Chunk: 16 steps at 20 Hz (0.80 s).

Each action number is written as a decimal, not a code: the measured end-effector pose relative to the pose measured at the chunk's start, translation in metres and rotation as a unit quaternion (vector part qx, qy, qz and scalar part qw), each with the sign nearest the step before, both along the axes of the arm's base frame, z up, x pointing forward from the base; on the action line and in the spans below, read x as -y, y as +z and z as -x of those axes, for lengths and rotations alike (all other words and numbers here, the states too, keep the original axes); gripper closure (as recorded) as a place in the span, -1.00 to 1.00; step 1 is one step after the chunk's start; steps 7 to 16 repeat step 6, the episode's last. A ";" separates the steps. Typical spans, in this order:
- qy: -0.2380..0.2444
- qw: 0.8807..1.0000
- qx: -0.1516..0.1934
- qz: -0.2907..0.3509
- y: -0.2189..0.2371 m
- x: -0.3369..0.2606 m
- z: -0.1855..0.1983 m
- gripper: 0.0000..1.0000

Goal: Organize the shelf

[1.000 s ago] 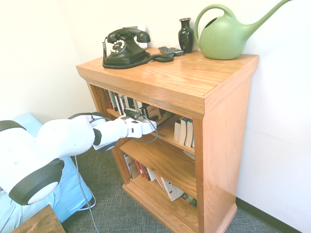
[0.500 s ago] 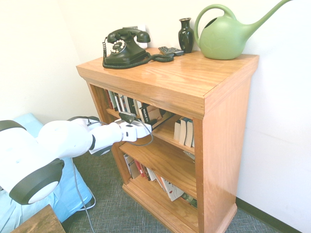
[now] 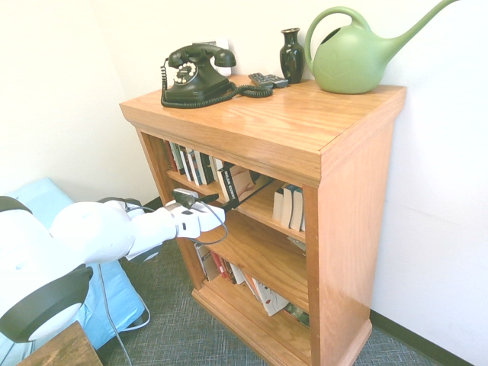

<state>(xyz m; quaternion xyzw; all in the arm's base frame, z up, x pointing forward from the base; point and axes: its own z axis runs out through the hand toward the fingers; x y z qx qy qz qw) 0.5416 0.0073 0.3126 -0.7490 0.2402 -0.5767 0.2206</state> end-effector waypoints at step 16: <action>0.000 1.000 -0.003 0.005 -0.010 0.010 0.035 -1.00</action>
